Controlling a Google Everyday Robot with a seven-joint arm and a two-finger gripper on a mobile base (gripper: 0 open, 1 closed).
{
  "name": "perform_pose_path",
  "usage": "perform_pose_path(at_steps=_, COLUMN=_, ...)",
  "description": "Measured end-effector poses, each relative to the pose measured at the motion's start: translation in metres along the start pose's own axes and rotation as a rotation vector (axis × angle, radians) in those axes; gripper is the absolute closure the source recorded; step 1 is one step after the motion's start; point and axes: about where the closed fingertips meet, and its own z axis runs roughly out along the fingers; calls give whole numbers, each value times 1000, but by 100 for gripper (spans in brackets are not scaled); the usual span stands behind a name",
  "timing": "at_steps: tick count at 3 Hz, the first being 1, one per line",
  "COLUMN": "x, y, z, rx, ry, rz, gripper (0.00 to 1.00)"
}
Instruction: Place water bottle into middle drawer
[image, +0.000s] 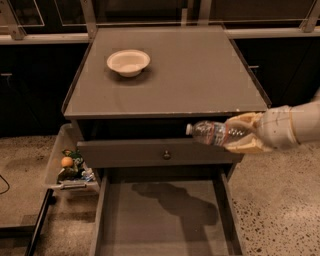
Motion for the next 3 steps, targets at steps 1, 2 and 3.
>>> perform_pose_path(at_steps=1, x=30, y=18, z=22, rx=-22, ry=11, rz=56, gripper=100)
perform_pose_path(at_steps=2, x=31, y=18, z=23, rx=-24, ry=10, rz=57, gripper=100)
perform_pose_path(at_steps=3, x=38, y=24, z=37, rx=-49, ry=15, rz=74, gripper=100)
